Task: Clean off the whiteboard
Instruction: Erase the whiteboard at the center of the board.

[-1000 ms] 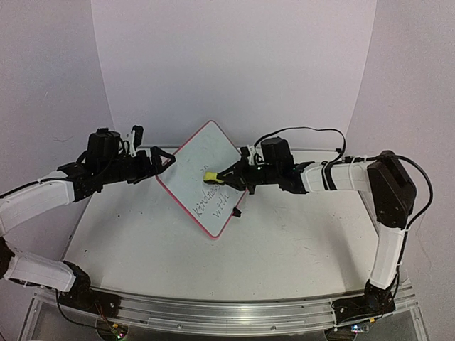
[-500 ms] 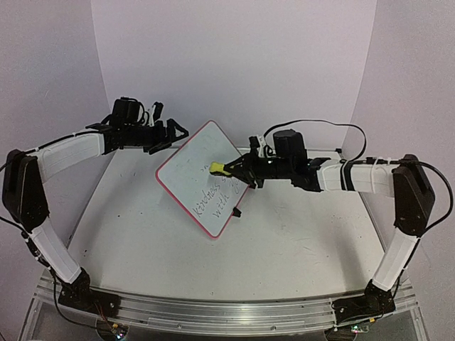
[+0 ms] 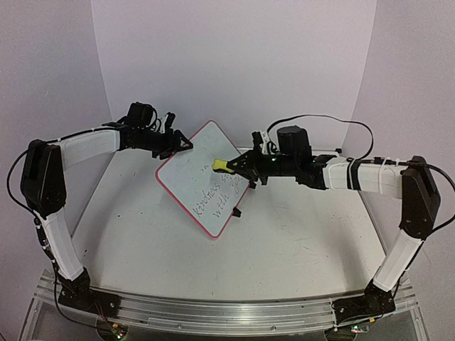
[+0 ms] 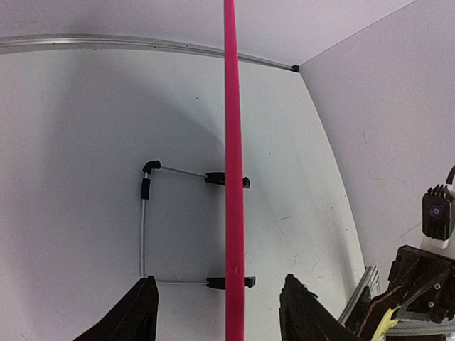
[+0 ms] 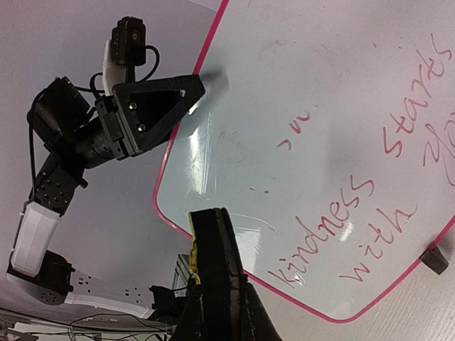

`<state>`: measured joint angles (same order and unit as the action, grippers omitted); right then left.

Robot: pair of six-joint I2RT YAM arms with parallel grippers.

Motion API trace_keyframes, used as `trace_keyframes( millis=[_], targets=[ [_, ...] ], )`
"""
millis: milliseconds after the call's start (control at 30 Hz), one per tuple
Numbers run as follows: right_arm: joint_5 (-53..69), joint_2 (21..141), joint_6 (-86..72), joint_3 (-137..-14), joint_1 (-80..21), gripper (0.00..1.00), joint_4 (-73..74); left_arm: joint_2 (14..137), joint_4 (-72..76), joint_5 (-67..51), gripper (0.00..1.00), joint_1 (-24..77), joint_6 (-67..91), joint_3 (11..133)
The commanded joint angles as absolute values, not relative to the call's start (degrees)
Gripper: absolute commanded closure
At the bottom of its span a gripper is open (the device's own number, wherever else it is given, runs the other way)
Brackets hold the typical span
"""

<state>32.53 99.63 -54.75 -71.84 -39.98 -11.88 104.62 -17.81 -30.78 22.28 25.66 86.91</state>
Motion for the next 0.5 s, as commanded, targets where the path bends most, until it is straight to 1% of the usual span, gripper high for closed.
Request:
trace_keyframes(
  millis=[0,33,167,367,467],
  targets=[
    [34.2,103.3,-55.0,-74.3,-38.5,1.00,-13.1,105.6,-19.3,-32.7,0.51,22.1,23.9,91.3],
    [34.7,104.4,-55.4,-75.0,-38.3,1.00,-13.4,105.7,-19.4,-33.0,0.54,22.1,23.8,91.3],
    [36.3,109.2,-57.3,-79.2,-38.1,1.00,-14.8,106.1,-19.6,-33.7,0.72,22.0,23.7,90.5],
    [37.3,116.0,-59.2,-87.1,-37.9,1.00,-15.8,106.4,-19.6,-34.5,0.84,22.4,24.0,89.0],
    [37.9,118.2,-60.7,-89.6,-37.9,1.00,-17.5,106.0,-19.5,-34.5,0.94,22.8,23.8,88.0]
  ],
)
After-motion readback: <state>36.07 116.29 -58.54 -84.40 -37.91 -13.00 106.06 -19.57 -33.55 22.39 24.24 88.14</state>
